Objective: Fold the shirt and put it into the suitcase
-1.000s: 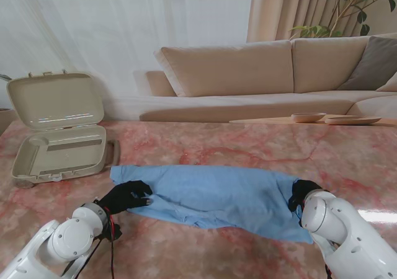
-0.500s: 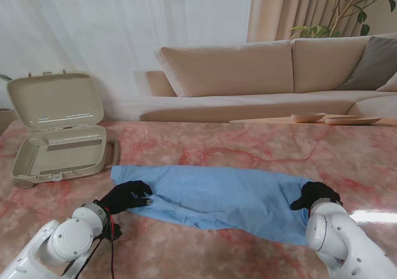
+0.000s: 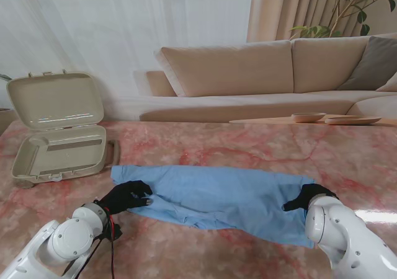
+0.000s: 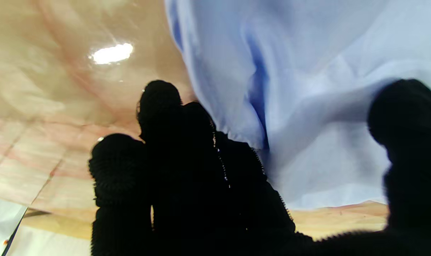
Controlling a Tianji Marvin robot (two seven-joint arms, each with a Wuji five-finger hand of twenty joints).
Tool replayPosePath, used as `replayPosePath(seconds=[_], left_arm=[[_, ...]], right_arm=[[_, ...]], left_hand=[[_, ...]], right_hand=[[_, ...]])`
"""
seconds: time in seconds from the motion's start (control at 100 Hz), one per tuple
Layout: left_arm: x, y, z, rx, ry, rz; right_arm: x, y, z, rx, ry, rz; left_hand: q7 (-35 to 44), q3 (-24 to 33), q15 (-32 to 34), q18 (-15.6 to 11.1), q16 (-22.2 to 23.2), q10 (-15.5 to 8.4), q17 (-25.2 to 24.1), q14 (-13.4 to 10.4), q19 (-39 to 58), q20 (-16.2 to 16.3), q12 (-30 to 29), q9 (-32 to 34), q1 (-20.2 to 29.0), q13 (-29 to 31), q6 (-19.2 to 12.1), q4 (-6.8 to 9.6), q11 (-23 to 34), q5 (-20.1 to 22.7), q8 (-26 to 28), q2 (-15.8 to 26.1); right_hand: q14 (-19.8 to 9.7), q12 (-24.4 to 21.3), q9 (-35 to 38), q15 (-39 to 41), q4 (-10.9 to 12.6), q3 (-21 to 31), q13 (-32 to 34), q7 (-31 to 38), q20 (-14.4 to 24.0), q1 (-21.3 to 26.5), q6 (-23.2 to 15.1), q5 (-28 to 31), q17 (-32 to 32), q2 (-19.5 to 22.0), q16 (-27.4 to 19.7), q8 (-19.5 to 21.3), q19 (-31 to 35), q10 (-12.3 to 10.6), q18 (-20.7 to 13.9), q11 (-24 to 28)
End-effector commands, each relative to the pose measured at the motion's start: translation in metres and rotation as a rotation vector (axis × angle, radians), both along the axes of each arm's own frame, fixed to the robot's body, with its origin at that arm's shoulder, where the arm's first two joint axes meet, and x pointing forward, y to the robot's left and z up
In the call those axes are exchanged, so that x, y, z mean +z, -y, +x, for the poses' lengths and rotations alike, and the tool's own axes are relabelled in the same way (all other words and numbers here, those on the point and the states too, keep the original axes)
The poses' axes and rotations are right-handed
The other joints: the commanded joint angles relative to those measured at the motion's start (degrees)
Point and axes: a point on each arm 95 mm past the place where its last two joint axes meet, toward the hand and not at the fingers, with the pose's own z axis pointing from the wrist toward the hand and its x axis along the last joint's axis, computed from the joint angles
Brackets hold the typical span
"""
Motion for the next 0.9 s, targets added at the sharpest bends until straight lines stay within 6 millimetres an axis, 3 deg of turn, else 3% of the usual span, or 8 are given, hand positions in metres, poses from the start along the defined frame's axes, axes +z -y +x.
replayPosePath(seconds=[0.0, 0.17, 0.28, 0.47, 0.57, 0.72, 0.8, 0.89], left_arm=[[-0.007, 0.001, -0.005, 0.001, -0.022, 0.002], [-0.008, 0.001, -0.004, 0.0, -0.022, 0.003], [-0.008, 0.001, -0.004, 0.0, -0.021, 0.004], [-0.008, 0.001, -0.004, 0.003, -0.021, -0.001], [-0.009, 0.001, -0.004, 0.005, -0.021, -0.001], [-0.009, 0.0, -0.005, 0.008, -0.021, -0.002], [-0.009, 0.0, -0.004, 0.009, -0.019, -0.003], [-0.009, 0.0, -0.004, 0.011, -0.016, -0.005]], right_arm=[[-0.024, 0.0, -0.013, -0.023, -0.091, 0.04], [-0.025, -0.003, -0.012, -0.065, -0.129, 0.13], [-0.024, -0.003, -0.01, -0.062, -0.153, 0.143], [-0.023, -0.003, -0.004, -0.062, -0.2, 0.191], [-0.023, -0.001, -0.001, -0.067, -0.21, 0.229], [-0.024, 0.004, 0.005, -0.092, -0.162, 0.295], [-0.023, 0.006, 0.007, -0.117, -0.138, 0.341], [-0.021, 0.007, 0.009, -0.137, -0.096, 0.37]], left_hand=[[0.9, -1.1, 1.2, 1.8, 0.1, 0.4, 0.2, 1.4, 0.9, -0.4, 0.9, 0.7, 2.4, -0.7, 0.8, 0.8, 0.4, 0.9, -0.4, 0.4], [1.1, -1.1, 1.2, 1.9, 0.1, 0.4, 0.2, 1.3, 0.9, -0.4, 1.0, 0.8, 2.6, -0.7, 0.8, 0.83, 0.4, 1.0, -0.3, 0.2], [1.2, -1.0, 1.2, 1.8, 0.1, 0.3, 0.1, 1.2, 0.8, -0.4, 1.1, 0.8, 2.7, -0.7, 0.7, 0.83, 0.3, 1.1, -0.2, 0.1], [1.3, -1.0, 1.1, 1.9, 0.0, 0.3, 0.1, 1.3, 0.8, -0.4, 1.1, 0.8, 2.7, -0.7, 0.7, 0.81, 0.2, 1.1, -0.3, 0.0], [1.4, -1.0, 1.0, 1.9, 0.0, 0.3, 0.0, 1.2, 0.7, -0.4, 1.1, 0.8, 2.6, -0.7, 0.7, 0.79, 0.2, 1.1, -0.3, 0.0], [1.4, -1.0, 1.0, 2.0, 0.0, 0.2, -0.1, 1.2, 0.6, -0.5, 1.1, 0.8, 2.5, -0.7, 0.7, 0.78, 0.2, 1.1, -0.3, 0.1], [1.5, -1.0, 1.0, 2.0, 0.0, 0.3, 0.0, 1.2, 0.6, -0.5, 1.1, 0.8, 2.5, -0.7, 0.6, 0.78, 0.2, 1.1, -0.3, 0.0], [1.5, -1.0, 1.0, 2.0, 0.0, 0.2, 0.0, 1.2, 0.6, -0.5, 1.1, 0.8, 2.5, -0.6, 0.6, 0.77, 0.2, 1.1, -0.4, 0.1]], right_hand=[[-0.3, 0.4, -1.7, 1.7, 2.0, -0.7, -1.2, -9.3, 1.9, 4.3, -9.6, 0.1, -1.2, -3.5, 0.6, -5.3, -0.3, -0.7, -1.4, 1.3], [-0.9, 1.8, -3.3, 2.5, 4.2, -0.9, -2.8, -2.8, 2.9, 16.0, -11.1, 2.6, -3.3, -5.7, 1.3, -1.1, -0.7, -0.8, -2.1, 2.5], [-0.5, 2.0, -4.9, 1.2, -0.9, 9.9, -5.6, 7.5, 4.3, 19.0, -12.3, 0.6, -6.0, -11.0, 2.1, -8.2, -2.5, -0.7, -2.1, 2.0], [0.5, 1.9, -4.9, -1.3, -2.1, 10.4, -8.2, 19.3, 5.8, 23.4, -14.5, 0.2, -8.8, -8.8, 2.3, -10.5, -4.2, -0.3, -1.1, 1.4], [1.2, -1.6, 1.8, -5.4, 0.0, 12.8, -6.1, 21.6, 5.8, 24.0, -13.8, 0.5, -7.6, -9.3, -0.1, -9.2, -4.8, -1.2, -0.6, -1.9], [-0.5, -3.1, 14.1, -5.8, 4.4, 21.6, 4.9, 26.1, 2.8, 25.3, -13.4, 4.1, 2.7, -16.0, -3.0, -7.6, -3.7, -1.9, -0.6, -1.3], [-1.5, -3.1, 18.7, -3.1, 9.1, 23.1, 10.9, 28.1, -1.0, 27.2, -13.3, 5.5, 9.7, -17.9, -4.1, -8.0, -1.0, -2.0, -1.2, 0.9], [-2.3, -2.0, 20.9, 0.0, 12.4, 25.7, 14.3, 29.6, -2.7, 28.2, -12.8, 6.5, 15.1, -20.0, -3.4, -8.2, 0.4, -2.1, -2.2, 3.4]])
